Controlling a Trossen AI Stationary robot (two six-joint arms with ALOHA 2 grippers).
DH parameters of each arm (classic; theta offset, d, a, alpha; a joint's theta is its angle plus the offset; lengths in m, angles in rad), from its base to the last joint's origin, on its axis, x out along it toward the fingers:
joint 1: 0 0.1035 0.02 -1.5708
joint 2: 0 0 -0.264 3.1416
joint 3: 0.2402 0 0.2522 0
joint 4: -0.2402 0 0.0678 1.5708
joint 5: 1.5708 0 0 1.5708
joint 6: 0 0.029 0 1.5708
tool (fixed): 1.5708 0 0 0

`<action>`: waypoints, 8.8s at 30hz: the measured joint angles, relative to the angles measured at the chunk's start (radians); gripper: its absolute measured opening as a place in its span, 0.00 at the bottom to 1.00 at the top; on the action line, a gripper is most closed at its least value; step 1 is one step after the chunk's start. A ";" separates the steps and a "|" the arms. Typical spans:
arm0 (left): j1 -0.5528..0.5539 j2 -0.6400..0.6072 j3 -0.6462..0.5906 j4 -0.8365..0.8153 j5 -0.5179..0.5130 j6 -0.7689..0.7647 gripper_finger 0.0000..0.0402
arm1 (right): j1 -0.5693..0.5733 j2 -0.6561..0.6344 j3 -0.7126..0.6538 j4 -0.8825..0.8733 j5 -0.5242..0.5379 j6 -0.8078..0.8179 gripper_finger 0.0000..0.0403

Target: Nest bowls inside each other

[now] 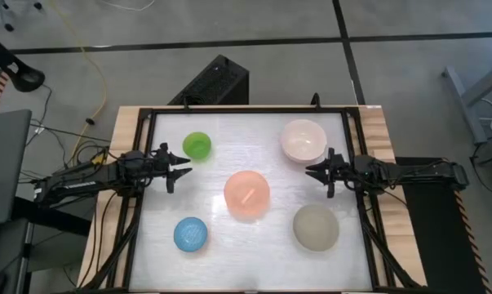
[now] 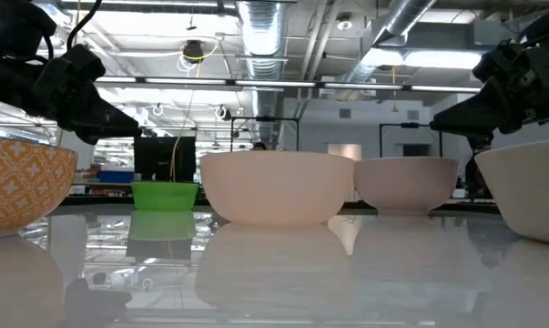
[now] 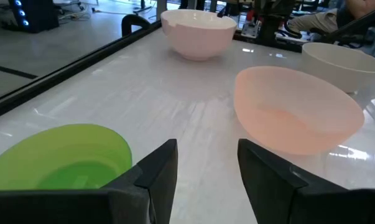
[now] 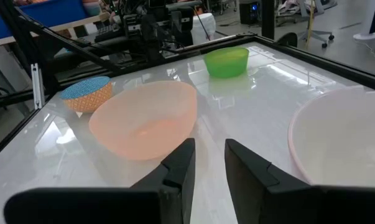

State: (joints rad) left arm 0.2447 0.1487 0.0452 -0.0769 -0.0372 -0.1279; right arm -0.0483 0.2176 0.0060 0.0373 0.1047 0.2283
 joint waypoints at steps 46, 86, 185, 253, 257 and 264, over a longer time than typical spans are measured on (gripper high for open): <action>0.000 0.000 0.000 0.000 0.000 0.000 0.39 | 0.240 0.579 0.596 -0.196 0.097 0.491 0.27; 0.000 0.001 0.000 0.000 0.000 0.000 0.39 | -0.020 1.543 1.255 -0.548 0.002 0.272 0.59; 0.000 0.002 0.000 0.000 0.004 0.000 0.39 | -0.544 0.829 0.939 -0.947 0.216 0.471 0.23; 0.000 0.001 0.000 0.000 0.004 0.000 0.39 | 0.075 0.998 0.962 -0.865 0.124 0.834 0.01; 0.000 0.001 0.000 0.000 0.003 0.000 0.39 | 0.287 0.998 0.961 -0.871 0.119 1.082 0.01; 0.000 0.002 0.000 0.000 0.003 0.000 0.39 | 0.531 0.998 0.960 -0.994 0.097 1.494 0.01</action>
State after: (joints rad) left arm 0.2447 0.1503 0.0454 -0.0772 -0.0338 -0.1276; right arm 0.4825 1.2152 0.9665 -0.9563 0.2019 1.7224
